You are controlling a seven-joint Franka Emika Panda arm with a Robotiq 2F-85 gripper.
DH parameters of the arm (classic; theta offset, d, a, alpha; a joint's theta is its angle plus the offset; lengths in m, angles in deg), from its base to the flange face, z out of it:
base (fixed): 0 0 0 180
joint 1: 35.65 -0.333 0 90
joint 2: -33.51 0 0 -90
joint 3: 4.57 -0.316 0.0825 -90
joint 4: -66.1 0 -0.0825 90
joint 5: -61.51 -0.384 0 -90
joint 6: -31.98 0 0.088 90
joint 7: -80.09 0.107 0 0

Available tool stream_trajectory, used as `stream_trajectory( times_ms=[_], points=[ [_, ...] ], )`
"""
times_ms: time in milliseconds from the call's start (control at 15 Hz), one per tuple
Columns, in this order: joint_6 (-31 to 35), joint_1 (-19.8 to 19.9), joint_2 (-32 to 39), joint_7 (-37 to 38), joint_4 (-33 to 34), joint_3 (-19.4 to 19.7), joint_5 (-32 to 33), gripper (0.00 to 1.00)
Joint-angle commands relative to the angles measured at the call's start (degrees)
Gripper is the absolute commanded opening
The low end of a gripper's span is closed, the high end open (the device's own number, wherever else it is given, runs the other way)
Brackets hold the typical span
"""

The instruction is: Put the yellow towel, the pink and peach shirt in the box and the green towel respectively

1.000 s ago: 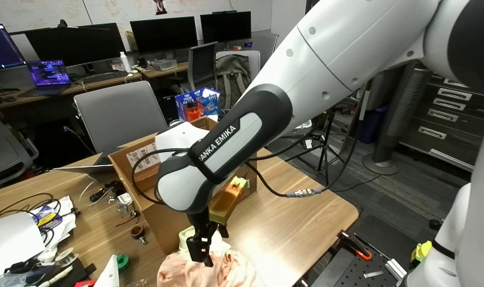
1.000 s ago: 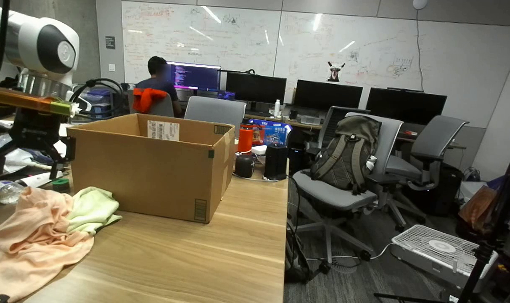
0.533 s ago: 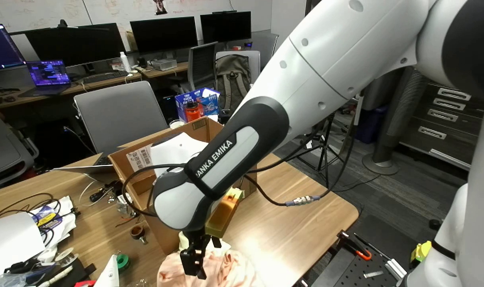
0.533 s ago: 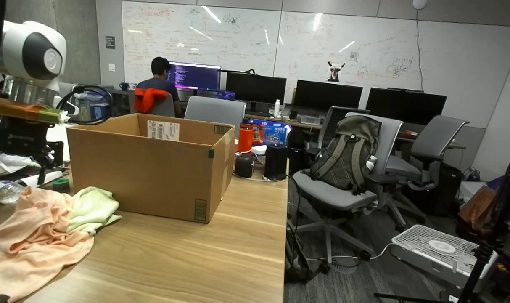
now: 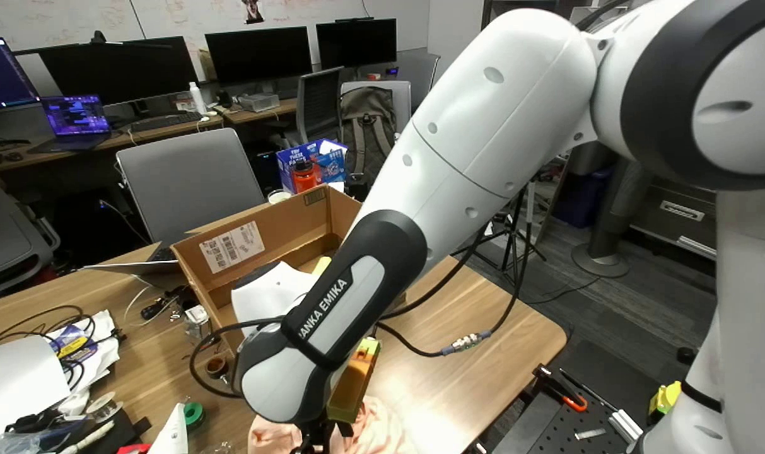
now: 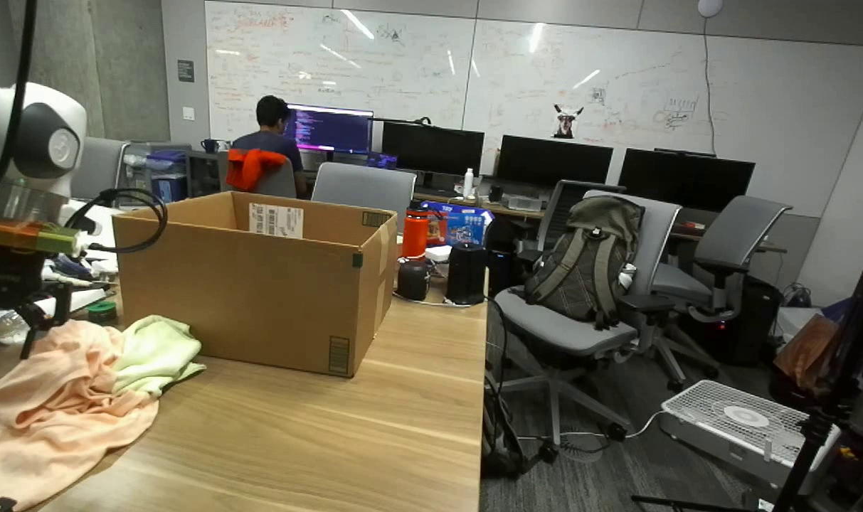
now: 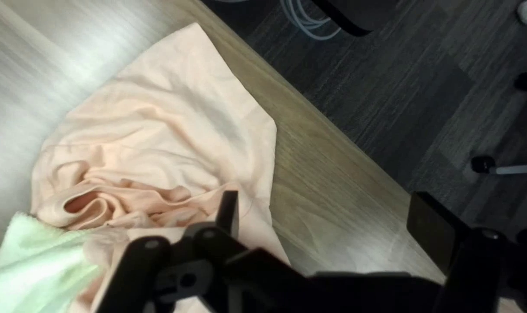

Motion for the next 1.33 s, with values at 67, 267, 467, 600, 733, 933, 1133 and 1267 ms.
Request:
stream_trajectory(
  times_ms=[67,267,467,600,733,933,1133,1267],
  points=[
    [1.1,-1.04,2.92,-0.97,1.7,-0.04,0.54,1.0],
    [3.99,-1.62,3.9,0.51,2.3,0.96,2.07,1.0],
    [8.59,-2.31,4.85,2.54,2.8,2.87,5.27,1.0],
    [11.07,-2.59,5.63,4.23,3.23,4.51,7.95,1.0],
    [12.79,-2.81,6.28,5.85,3.6,6.16,10.28,1.0],
    [14.05,-2.96,7.15,7.74,4.02,7.61,11.92,1.0],
    [14.28,-3.1,7.81,8.46,4.18,7.84,12.34,1.0],
    [13.94,-3.11,7.99,8.55,4.32,7.63,12.1,1.0]
  ],
)
